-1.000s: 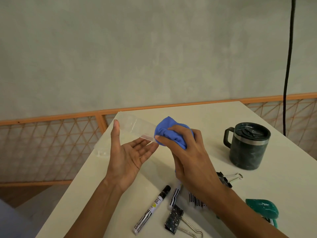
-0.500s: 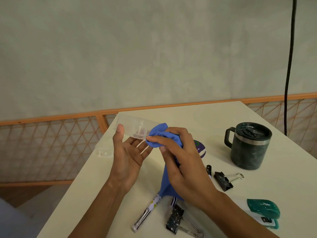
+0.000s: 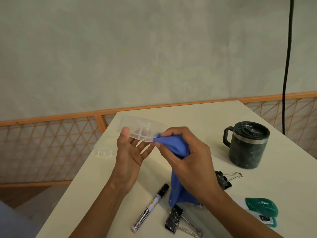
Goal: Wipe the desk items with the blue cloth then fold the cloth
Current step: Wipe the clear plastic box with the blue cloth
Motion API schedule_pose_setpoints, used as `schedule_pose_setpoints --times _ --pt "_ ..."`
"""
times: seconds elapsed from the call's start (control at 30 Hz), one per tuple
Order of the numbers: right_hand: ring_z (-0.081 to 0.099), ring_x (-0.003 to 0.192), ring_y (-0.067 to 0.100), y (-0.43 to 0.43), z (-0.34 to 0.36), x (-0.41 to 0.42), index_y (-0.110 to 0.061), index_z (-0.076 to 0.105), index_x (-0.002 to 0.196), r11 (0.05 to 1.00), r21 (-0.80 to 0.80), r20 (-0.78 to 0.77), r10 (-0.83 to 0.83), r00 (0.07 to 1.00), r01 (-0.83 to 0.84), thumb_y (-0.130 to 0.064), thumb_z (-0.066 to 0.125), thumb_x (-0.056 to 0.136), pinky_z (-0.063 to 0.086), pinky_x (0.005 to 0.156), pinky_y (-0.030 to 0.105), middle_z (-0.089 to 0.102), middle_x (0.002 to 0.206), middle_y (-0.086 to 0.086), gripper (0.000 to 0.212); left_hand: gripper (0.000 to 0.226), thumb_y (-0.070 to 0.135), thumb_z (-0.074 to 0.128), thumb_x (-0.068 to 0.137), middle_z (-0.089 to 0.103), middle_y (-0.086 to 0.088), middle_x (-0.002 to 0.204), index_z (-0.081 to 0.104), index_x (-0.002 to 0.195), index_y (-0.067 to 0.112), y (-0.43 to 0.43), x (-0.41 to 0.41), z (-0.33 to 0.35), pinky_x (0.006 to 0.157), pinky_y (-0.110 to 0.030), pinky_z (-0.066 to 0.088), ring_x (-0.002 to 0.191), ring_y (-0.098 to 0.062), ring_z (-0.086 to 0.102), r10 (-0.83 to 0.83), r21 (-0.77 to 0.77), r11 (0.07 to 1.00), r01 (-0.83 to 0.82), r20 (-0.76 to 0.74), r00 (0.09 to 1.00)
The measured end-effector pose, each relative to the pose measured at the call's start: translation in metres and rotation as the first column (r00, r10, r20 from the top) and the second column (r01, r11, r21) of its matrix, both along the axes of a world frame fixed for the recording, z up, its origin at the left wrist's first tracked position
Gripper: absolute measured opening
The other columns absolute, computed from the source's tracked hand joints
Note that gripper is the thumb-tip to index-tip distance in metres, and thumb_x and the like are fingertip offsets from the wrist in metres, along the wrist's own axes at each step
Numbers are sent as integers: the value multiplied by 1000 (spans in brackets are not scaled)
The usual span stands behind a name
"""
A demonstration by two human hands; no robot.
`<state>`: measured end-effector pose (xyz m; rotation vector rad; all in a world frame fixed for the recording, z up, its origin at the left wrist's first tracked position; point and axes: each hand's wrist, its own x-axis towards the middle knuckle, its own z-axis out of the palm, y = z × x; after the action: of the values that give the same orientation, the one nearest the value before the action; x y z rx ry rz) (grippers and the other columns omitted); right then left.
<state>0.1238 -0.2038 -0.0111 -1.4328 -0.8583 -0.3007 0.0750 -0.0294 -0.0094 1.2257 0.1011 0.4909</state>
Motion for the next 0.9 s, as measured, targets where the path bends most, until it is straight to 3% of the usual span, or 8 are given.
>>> schedule_pose_setpoints --times 0.1,0.27,0.4,0.53,0.67,0.77,0.9 --pt "73 110 18 0 3 1 -21 76 111 1000 29 -24 -2 1000 3 -16 82 94 56 95 30 76 110 -10 18 119 86 77 70 65 -16 147 50 156 8 1 0 -1 99 -35 60 134 -33 66 -13 18 1000 13 3 1000" --pt "72 103 13 2 -4 5 -21 77 111 989 -53 168 -130 977 141 -15 84 93 58 85 33 73 110 -10 20 121 87 79 65 68 -14 144 53 154 10 -1 1 -2 95 -31 61 129 -28 70 0 14 1000 0 2 1000" --pt "71 104 14 1 -5 3 -16 75 117 990 -76 245 -99 965 121 -15 78 94 57 83 35 69 115 -6 24 119 88 77 66 70 -16 141 56 150 7 -1 2 -3 99 -35 61 128 -30 70 11 23 1000 -11 -1 1000" --pt "65 105 11 1 -7 4 -19 76 126 971 -137 397 -128 909 197 -28 70 97 52 86 24 65 120 -2 30 123 91 74 66 66 -18 146 52 155 8 2 2 -4 107 -40 58 132 -33 67 3 25 1000 -3 4 1000" --pt "68 103 19 -2 -15 18 -19 78 124 927 -126 503 -247 828 353 -32 71 100 57 83 32 69 116 2 29 120 87 75 70 62 -16 152 45 161 16 3 2 -4 114 -45 52 138 -35 62 -26 5 1000 25 36 999" --pt "68 98 20 -1 -19 21 -19 79 122 902 -116 517 -304 801 417 -32 71 100 56 78 34 70 112 2 27 121 87 74 71 59 -16 154 42 163 15 4 2 -4 115 -46 51 140 -37 60 -36 26 999 35 43 998" --pt "68 98 20 4 -13 5 -16 79 123 939 -91 503 -245 829 333 -26 75 99 54 79 31 69 111 3 26 125 91 72 69 62 -19 150 46 159 9 5 1 -6 107 -39 57 137 -35 63 -21 54 998 19 34 999"
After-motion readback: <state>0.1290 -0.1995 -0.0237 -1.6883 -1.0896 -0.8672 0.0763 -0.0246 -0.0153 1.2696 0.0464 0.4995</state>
